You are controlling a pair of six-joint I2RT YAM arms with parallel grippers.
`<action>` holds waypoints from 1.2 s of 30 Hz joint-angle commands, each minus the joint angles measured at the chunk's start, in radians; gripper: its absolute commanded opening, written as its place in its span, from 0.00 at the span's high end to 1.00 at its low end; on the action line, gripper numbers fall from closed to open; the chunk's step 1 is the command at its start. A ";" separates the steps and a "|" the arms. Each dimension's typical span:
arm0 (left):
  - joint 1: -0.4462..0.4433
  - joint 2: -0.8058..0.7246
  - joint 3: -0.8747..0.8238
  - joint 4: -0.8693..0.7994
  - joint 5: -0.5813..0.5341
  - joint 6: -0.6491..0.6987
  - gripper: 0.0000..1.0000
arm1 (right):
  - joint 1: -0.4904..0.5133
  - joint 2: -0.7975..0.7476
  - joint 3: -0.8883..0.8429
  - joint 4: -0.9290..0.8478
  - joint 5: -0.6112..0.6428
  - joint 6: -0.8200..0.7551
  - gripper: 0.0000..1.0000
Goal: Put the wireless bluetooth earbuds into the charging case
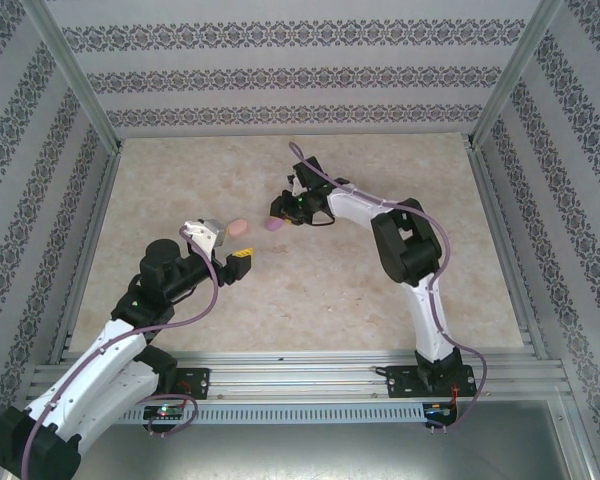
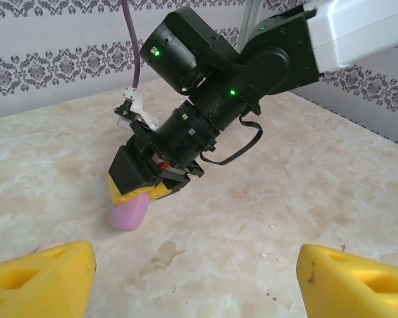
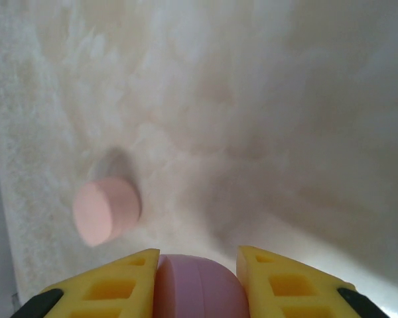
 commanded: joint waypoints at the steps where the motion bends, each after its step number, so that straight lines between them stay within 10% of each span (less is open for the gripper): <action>1: 0.000 0.007 -0.030 0.036 -0.015 0.004 0.21 | -0.019 0.064 0.085 -0.063 0.008 -0.069 0.77; 18: 0.004 0.021 0.014 0.008 -0.079 0.041 0.21 | -0.086 0.010 0.121 -0.233 0.064 -0.169 0.44; 36: 0.203 0.222 0.101 -0.006 -0.520 0.019 0.00 | -0.188 -0.837 -0.528 -0.135 0.657 -0.531 0.18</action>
